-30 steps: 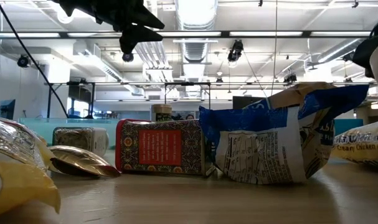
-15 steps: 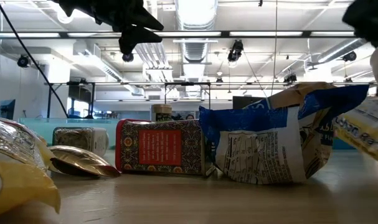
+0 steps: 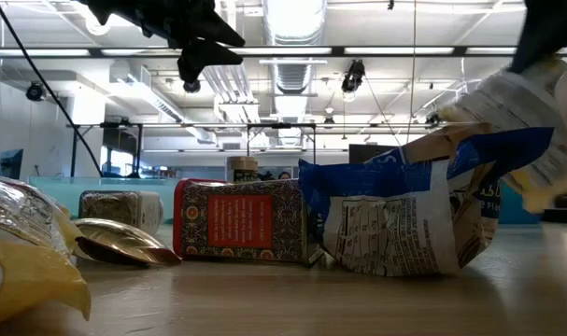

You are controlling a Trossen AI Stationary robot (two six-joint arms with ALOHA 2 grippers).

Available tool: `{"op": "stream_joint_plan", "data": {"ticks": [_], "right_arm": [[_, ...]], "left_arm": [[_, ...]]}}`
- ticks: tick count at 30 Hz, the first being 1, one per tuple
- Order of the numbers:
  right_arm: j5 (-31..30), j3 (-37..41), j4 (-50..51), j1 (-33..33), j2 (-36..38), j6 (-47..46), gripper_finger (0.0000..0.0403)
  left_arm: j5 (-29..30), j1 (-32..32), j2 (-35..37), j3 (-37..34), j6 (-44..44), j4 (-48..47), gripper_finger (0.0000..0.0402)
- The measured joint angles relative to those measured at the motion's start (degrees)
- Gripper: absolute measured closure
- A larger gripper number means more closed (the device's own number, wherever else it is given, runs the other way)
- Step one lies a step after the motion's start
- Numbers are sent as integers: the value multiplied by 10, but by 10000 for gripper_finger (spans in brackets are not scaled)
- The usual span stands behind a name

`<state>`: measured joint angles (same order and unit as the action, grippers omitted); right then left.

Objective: Pick & Place Food Item
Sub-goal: Put the right yellow noodle pack into the blue bin

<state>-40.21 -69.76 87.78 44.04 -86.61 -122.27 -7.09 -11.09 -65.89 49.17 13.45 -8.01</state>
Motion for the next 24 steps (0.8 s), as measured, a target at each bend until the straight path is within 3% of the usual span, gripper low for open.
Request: {"op": "stream_joint_plan", "data": {"ticks": [12, 24], "right_arm": [[-134, -37, 23, -81, 52, 115, 395], [-157, -2, 22, -237, 154, 260, 395]], "left_arm": [[0, 0, 0, 0, 0, -63, 234], [0, -1, 5, 22, 0, -54, 234]]}}
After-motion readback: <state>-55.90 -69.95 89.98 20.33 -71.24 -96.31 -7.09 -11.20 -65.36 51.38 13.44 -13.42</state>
